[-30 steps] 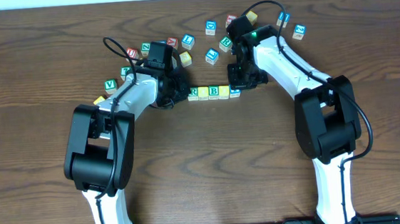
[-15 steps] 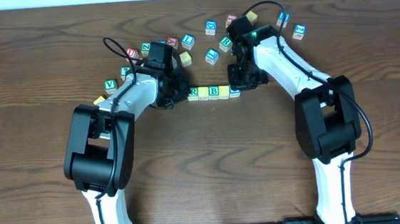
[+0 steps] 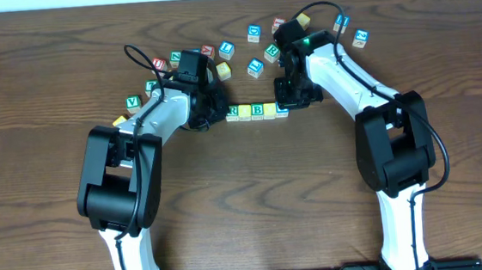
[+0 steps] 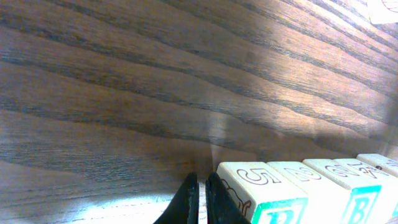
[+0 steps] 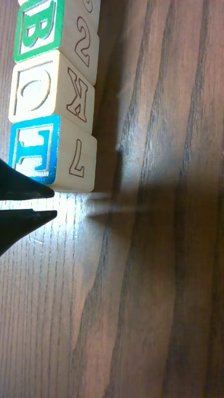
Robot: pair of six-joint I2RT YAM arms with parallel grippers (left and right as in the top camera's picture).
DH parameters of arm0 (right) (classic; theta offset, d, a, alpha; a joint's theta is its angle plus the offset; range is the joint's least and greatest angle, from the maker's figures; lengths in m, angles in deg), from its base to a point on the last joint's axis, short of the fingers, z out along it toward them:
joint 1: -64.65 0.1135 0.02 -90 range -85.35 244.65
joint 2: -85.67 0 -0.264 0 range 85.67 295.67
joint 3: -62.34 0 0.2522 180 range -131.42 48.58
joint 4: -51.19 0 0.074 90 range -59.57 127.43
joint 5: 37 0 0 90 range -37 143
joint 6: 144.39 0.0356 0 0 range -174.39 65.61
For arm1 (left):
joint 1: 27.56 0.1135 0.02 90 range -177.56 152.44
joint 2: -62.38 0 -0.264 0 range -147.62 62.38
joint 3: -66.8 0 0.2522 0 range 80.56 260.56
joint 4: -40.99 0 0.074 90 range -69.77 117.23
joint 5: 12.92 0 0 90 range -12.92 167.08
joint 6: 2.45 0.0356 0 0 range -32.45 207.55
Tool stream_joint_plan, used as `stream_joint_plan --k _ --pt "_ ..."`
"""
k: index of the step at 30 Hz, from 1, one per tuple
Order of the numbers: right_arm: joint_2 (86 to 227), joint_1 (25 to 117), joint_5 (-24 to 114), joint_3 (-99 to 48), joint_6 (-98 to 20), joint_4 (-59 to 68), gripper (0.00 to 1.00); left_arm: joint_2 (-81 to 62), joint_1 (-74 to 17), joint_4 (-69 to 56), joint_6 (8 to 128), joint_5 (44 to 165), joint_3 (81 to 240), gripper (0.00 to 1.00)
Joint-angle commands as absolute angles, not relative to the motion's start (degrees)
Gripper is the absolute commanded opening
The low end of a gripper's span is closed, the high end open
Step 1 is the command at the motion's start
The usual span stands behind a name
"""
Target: Spell out ROBOT
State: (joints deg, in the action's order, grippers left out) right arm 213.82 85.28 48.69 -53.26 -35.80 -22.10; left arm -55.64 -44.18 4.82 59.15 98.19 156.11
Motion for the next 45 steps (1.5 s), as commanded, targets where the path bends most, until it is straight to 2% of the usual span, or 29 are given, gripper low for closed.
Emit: stream_joint_plan --k 1,14,45 --pt "212.8 85.8 47.3 -52.9 -36.4 -22.1 0.04 -57.2 -44.4 4.9 60.2 98.1 155.8 0.08" --pt "212.7 85.7 49.9 -53.0 -36.5 -21.6 0.06 -57.2 -44.4 4.9 60.2 98.1 155.8 0.07" --pt "212.7 86.5 49.9 -54.1 -36.4 -23.5 0.04 -57.2 -44.4 4.8 60.2 98.1 155.8 0.07"
